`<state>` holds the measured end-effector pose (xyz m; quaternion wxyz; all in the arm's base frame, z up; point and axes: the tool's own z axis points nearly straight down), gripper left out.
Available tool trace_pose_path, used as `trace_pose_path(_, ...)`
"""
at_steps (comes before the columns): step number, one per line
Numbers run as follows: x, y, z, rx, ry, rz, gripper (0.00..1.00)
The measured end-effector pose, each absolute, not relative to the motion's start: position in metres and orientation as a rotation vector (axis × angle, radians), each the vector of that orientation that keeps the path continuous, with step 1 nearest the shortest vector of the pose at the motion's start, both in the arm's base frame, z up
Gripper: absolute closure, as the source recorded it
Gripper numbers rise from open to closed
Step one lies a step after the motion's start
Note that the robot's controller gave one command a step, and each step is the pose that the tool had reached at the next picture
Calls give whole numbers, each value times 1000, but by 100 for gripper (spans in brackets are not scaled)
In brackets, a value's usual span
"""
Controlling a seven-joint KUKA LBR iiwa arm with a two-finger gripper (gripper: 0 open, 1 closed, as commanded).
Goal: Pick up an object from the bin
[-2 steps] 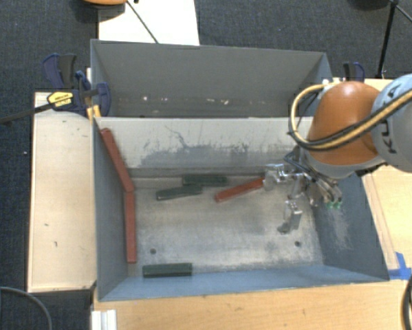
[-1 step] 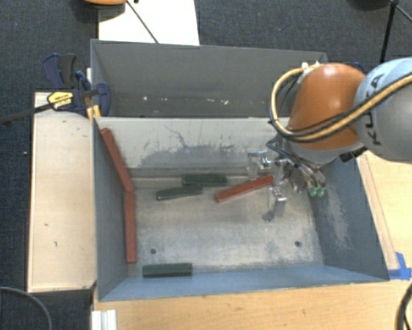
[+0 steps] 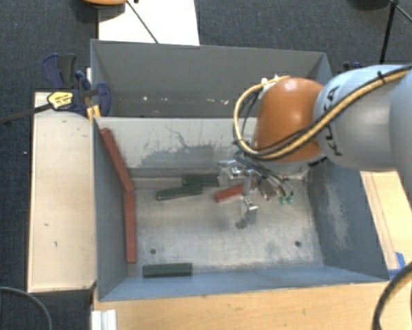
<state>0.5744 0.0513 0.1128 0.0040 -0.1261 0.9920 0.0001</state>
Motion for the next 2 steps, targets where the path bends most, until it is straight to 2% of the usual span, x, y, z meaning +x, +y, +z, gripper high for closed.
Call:
trace_pose_path(1,582,51,86,-475,3103,5,0)
trace_pose_path(2,576,39,76,-198,3133,-1,0)
